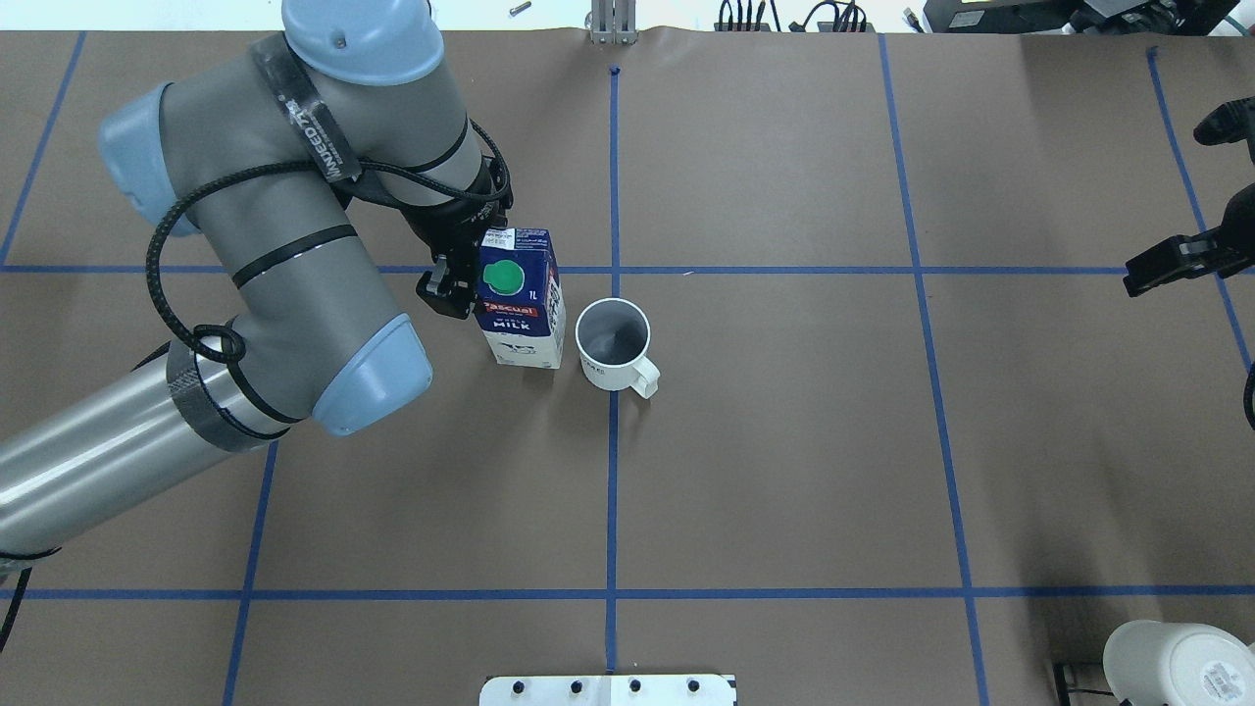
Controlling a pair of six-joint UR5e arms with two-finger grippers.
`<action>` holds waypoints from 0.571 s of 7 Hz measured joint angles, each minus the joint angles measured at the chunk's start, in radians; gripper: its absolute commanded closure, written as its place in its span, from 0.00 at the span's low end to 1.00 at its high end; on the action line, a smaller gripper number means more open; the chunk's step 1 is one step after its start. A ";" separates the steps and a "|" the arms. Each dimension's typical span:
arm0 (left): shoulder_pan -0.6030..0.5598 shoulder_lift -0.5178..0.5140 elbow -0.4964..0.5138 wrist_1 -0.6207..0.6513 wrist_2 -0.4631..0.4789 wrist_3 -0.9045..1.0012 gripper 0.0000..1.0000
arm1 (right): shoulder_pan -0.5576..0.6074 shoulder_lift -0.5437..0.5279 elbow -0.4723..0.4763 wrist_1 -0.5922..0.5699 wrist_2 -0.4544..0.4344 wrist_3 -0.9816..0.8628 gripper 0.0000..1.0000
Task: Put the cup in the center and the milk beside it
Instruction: 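Lower the milk carton beside the mug and open the left gripper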
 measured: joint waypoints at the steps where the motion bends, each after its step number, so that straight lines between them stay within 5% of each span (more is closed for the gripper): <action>1: 0.002 0.005 0.001 -0.012 0.000 0.000 0.77 | 0.000 0.000 -0.001 0.000 0.000 0.000 0.00; 2: 0.003 0.009 0.001 -0.017 0.000 0.000 0.64 | 0.000 0.000 -0.001 0.000 -0.001 0.000 0.00; 3: 0.003 0.011 0.001 -0.020 0.000 0.000 0.28 | 0.000 0.000 -0.001 0.000 -0.001 0.000 0.00; 4: 0.003 0.012 0.000 -0.021 0.001 0.001 0.10 | 0.000 0.001 -0.001 0.000 -0.001 0.000 0.00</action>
